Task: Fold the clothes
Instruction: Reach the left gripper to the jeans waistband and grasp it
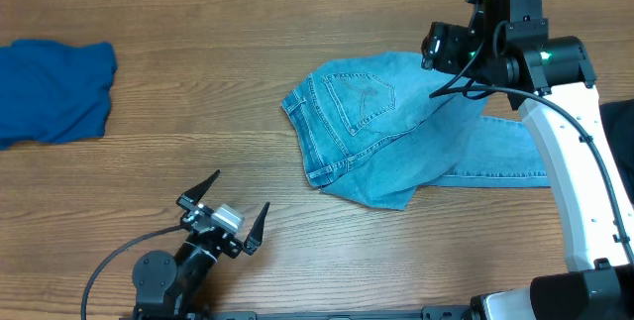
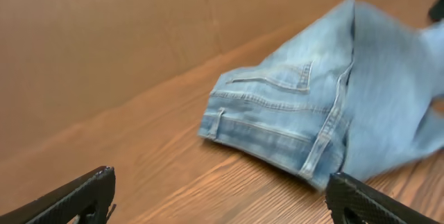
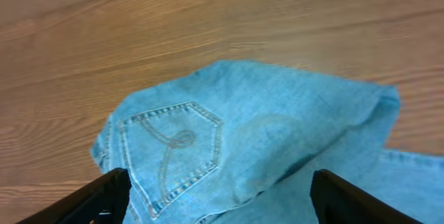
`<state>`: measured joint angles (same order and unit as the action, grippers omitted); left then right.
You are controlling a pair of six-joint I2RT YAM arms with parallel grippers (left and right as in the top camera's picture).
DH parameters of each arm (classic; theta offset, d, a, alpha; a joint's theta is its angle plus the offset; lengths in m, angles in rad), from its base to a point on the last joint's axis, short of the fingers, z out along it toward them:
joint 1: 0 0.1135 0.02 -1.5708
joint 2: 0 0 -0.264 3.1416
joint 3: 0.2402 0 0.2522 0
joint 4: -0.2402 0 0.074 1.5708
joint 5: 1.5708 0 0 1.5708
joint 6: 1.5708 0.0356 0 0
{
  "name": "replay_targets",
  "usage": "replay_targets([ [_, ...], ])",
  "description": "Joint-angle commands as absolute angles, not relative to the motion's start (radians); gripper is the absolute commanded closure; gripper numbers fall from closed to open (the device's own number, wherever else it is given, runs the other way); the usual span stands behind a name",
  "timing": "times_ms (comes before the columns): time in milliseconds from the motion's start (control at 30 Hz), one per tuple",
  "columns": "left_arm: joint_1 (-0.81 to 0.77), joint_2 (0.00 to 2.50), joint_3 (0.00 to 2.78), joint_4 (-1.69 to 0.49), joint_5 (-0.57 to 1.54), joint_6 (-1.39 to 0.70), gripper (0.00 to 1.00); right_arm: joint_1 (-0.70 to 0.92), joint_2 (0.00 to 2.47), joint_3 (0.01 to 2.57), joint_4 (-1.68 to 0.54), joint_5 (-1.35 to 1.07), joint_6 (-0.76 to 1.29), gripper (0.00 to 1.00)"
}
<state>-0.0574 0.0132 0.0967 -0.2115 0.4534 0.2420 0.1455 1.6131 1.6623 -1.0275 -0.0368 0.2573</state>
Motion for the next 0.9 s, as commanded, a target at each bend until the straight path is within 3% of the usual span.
replay_targets([
  [0,-0.053,0.01,0.187,-0.204,0.47,0.074,0.0,0.15,1.594,1.69,-1.036,-0.001,0.253,0.12],
  [300,-0.053,0.308,0.433,-0.214,0.433,-0.235,0.0,0.15,1.594,1.69,-1.055,-0.051,0.253,0.13],
  [433,-0.053,0.576,0.647,-0.319,0.445,-0.234,0.0,0.15,1.594,1.69,-1.07,-0.055,0.254,0.13],
  [700,-0.053,1.144,1.252,-0.748,0.445,-0.068,0.0,0.15,1.594,1.69,-1.109,-0.055,0.254,0.13],
  [867,-0.053,1.356,1.42,-0.797,0.447,-0.024,0.0,0.15,1.594,1.69,-1.124,-0.055,0.254,0.12],
])
